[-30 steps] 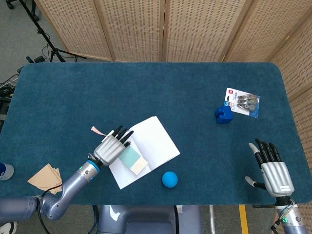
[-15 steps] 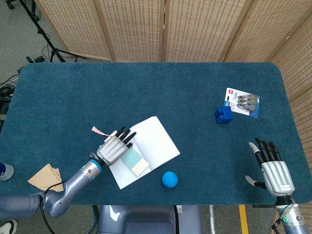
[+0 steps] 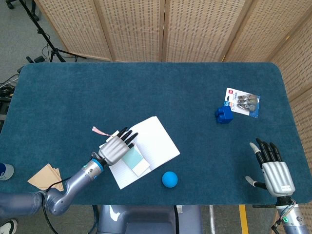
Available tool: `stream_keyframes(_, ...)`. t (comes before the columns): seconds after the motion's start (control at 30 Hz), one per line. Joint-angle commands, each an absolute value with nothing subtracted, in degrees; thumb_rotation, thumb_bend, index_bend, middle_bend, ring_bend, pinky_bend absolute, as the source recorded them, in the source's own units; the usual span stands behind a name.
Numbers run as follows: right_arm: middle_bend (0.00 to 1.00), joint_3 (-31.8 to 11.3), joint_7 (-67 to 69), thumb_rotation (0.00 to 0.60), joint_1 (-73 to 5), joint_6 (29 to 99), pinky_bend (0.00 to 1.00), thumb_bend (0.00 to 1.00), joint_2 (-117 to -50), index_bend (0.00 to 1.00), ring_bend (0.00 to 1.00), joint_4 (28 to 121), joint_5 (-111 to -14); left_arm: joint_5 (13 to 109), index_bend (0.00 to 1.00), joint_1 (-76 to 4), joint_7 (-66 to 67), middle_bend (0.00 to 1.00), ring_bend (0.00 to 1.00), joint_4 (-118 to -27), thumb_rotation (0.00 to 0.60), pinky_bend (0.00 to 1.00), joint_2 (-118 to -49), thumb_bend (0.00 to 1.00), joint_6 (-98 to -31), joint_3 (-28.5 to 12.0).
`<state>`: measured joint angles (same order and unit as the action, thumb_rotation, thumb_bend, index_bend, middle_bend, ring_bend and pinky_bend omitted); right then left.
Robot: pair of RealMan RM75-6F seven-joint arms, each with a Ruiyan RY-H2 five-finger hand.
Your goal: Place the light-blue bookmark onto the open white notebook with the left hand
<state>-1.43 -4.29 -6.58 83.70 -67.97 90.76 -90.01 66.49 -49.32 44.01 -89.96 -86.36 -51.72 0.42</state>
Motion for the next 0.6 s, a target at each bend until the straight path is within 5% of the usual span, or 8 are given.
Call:
stream_keyframes(0.03,0.0,-1.5,-4.3,0.6,-6.6,83.7,0.0,0.09,-68.0,0.0,0.0,90.8,-90.0,66.5,0.32,-49.4,43.9,0.0,0.0,-89.7,0.6,0.0,-86.6,0.3,-51.7,0.4)
stream_keyframes(0.6,0.0,-1.5,-4.2,0.6,-6.5,83.8,0.0,0.09,-67.9,0.0,0.0,90.8,-90.0,66.9,0.32,-49.4,43.5,0.0,0.0,-89.0,0.6,0.0,-87.5,0.3,-52.1,0.1)
